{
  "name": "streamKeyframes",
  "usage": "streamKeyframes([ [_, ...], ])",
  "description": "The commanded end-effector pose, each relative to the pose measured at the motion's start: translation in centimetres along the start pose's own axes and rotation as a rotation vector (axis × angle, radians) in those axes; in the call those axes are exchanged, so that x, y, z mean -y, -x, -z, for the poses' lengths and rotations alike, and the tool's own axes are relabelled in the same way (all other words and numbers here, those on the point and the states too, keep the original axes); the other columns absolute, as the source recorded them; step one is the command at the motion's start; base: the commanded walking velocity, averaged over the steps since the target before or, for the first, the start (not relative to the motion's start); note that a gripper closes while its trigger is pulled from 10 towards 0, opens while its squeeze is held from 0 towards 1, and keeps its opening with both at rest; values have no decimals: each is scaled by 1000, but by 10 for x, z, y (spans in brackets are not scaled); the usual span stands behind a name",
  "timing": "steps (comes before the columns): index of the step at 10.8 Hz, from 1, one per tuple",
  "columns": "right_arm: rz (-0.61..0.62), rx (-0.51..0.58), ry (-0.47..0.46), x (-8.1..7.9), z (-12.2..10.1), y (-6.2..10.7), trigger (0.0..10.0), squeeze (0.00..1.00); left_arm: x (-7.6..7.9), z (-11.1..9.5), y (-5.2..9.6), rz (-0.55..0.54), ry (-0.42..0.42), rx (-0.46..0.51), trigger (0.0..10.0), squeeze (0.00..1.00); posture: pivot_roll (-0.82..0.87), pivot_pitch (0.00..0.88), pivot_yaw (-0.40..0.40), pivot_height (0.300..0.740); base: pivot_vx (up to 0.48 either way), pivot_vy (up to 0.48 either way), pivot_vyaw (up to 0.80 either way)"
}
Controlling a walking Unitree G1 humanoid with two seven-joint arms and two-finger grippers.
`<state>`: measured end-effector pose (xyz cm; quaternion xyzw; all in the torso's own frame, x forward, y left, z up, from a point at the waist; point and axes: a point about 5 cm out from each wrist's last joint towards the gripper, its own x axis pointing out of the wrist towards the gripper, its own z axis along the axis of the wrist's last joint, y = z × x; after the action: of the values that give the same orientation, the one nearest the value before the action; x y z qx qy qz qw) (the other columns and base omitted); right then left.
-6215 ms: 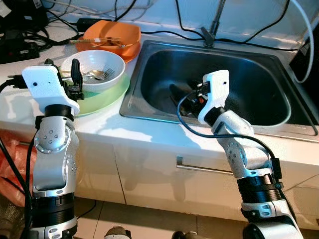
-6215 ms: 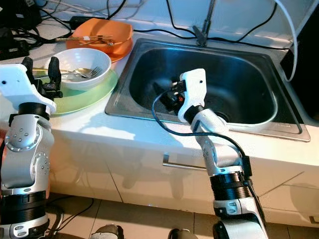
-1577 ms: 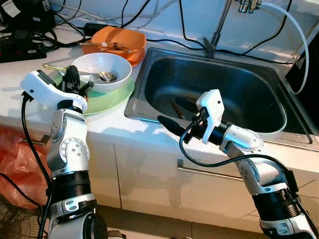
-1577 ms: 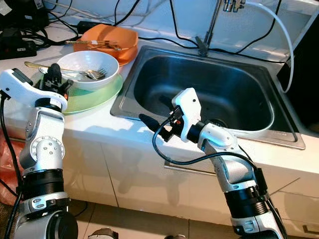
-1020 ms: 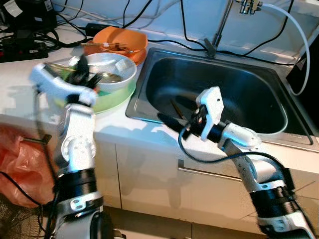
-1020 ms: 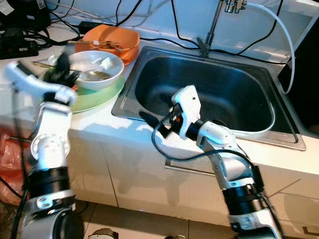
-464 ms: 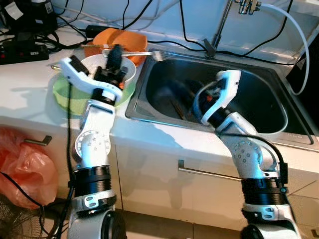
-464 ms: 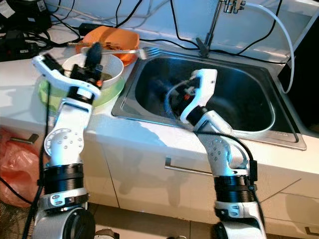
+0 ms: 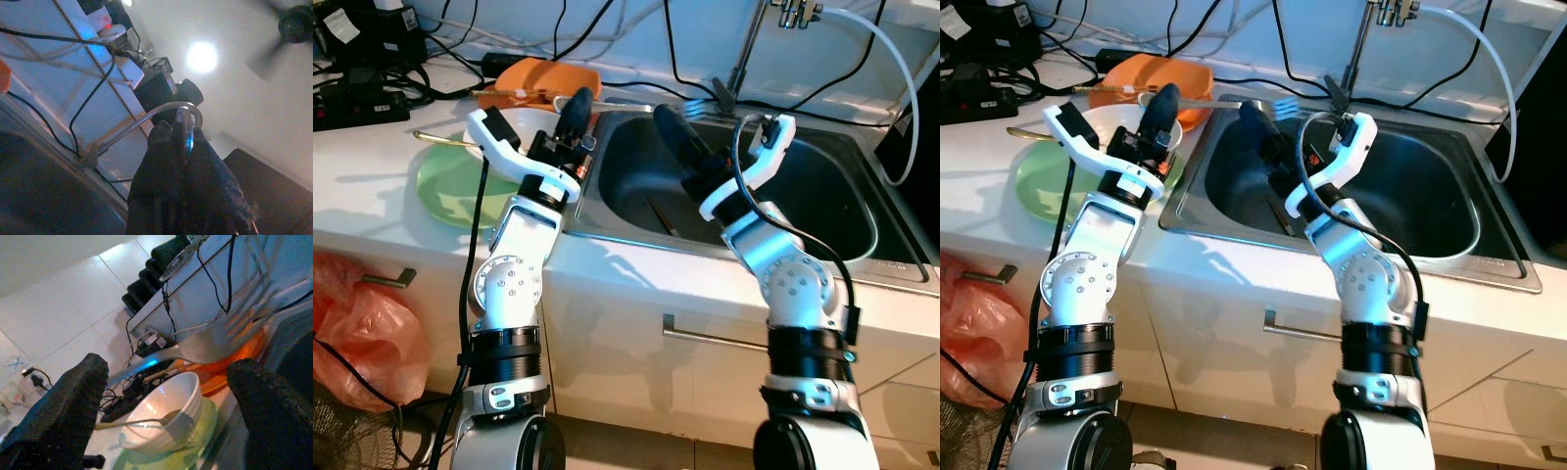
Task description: Kitchen organization
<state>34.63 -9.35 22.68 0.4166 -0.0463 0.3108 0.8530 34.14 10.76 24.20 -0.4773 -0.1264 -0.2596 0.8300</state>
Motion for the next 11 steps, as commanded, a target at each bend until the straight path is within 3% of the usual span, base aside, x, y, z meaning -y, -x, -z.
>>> streamKeyframes([
  [1, -8, 33, -16, -4, -9, -4, 10000, 0, 8, 14, -2, 39, 56, -30, 0, 0, 96, 12, -47, 740, 0, 0, 0],
  [5, -11, 97, -45, -4, -20, -8, 10000, 0, 6, 15, 1, 40, 69, -42, 0, 0, 97, 13, -49, 740, 0, 0, 0],
  [6, -7, 122, -54, -3, -25, -9, 941, 0, 6, 16, 1, 40, 73, -46, 0, 0, 96, 13, -51, 740, 0, 0, 0],
  [7, -15, 122, -61, -4, -26, -10, 0, 0, 7, 16, 1, 43, 76, -46, 0, 0, 97, 15, -55, 740, 0, 0, 0],
  [8, -23, 119, -60, -4, -27, -10, 0, 0, 8, 17, 2, 47, 77, -47, 0, 0, 97, 16, -57, 740, 0, 0, 0],
  [9, -30, 110, -60, -5, -26, -10, 6706, 0, 6, 16, 3, 30, 70, -40, 0, 0, 97, 16, -57, 740, 0, 0, 0],
  [10, -40, 85, -64, -4, -21, -7, 10000, 0, 4, 12, 3, 21, 60, -21, 0, 0, 97, 16, -61, 740, 0, 0, 0],
  [11, -29, 67, -35, -2, -18, -3, 10000, 0, 2, 10, 3, 9, 43, -11, 0, 0, 97, 16, -61, 740, 0, 0, 0],
])
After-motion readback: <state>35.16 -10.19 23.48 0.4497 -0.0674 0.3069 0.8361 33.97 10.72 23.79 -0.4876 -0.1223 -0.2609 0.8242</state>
